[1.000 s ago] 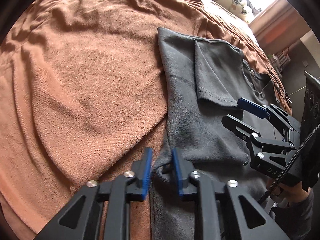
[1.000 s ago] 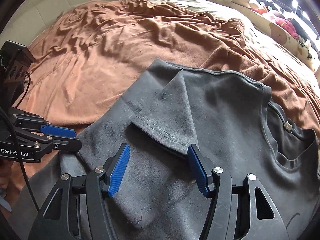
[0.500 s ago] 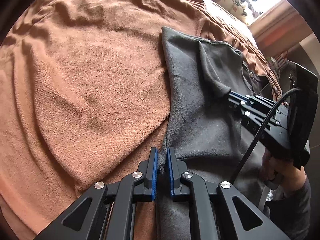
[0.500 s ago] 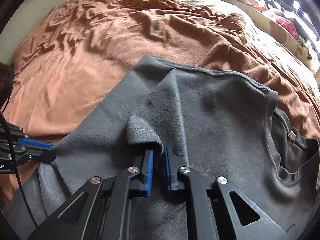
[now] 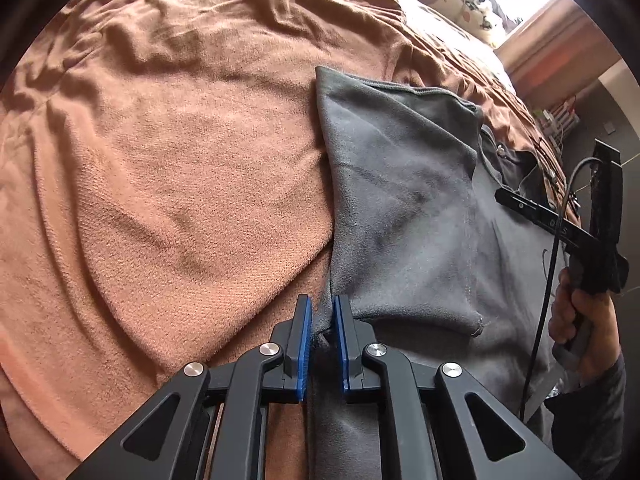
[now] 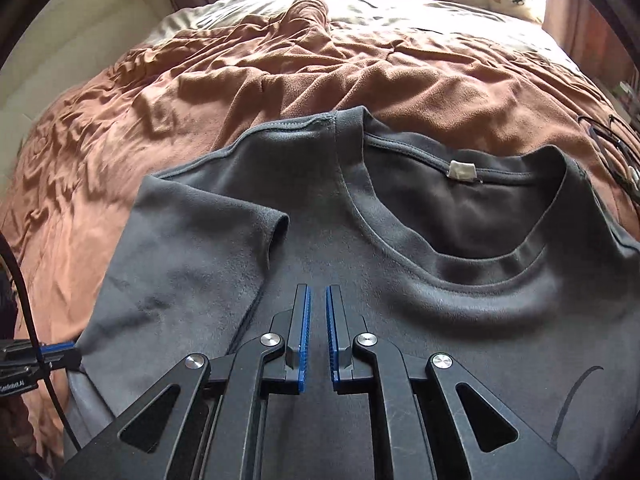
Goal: Fold small clothes
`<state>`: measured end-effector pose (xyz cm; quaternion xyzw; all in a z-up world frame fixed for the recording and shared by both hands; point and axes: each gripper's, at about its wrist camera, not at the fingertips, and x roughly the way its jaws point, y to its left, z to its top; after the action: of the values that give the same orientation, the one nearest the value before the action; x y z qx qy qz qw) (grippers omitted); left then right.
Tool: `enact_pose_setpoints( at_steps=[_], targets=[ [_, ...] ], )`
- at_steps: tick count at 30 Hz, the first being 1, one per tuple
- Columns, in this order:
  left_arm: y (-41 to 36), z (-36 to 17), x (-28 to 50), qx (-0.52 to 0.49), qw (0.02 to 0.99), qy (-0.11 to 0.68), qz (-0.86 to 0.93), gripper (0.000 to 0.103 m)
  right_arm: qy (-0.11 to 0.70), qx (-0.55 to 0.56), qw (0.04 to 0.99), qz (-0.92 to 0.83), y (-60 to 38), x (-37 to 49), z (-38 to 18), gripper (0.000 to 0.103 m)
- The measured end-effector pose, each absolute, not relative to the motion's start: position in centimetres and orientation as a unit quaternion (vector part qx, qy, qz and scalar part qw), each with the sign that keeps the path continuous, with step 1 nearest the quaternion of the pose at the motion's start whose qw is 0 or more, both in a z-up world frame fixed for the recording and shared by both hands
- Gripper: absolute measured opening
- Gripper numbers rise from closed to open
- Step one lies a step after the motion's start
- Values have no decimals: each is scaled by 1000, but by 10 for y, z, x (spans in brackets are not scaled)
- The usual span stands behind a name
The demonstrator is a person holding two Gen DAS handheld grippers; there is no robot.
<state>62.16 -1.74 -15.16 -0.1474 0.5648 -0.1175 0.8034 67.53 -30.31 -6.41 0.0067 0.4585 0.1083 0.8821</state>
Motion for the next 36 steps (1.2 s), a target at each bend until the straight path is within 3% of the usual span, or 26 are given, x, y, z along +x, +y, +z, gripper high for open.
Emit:
enact_pose_setpoints(
  at_steps=[1, 4, 5, 6, 11, 13, 36],
  targets=[
    [-19, -149, 621, -143, 805, 564, -115, 11, 459, 11, 881, 113, -305, 669, -63, 15],
    [-21, -142, 621, -134, 811, 559, -105, 15, 451, 26, 885, 115, -319, 652, -57, 62],
    [-22, -139, 622, -132, 813, 557, -102, 19, 445, 28, 888, 112, -325, 646, -54, 66],
    [-23, -136, 622, -132, 816, 554, -101, 21, 440, 32, 891, 110, -332, 639, -50, 66],
    [-41, -117, 624, -125, 828, 537, -106, 52, 432, 69, 895, 89, -385, 599, -30, 66],
    [-53, -110, 625, -120, 831, 531, -115, 56, 427, 85, 897, 74, -409, 580, -22, 66],
    [-220, -87, 628, -65, 820, 524, -221, 58, 382, 232, 892, -71, -599, 402, 14, 66]
  ],
)
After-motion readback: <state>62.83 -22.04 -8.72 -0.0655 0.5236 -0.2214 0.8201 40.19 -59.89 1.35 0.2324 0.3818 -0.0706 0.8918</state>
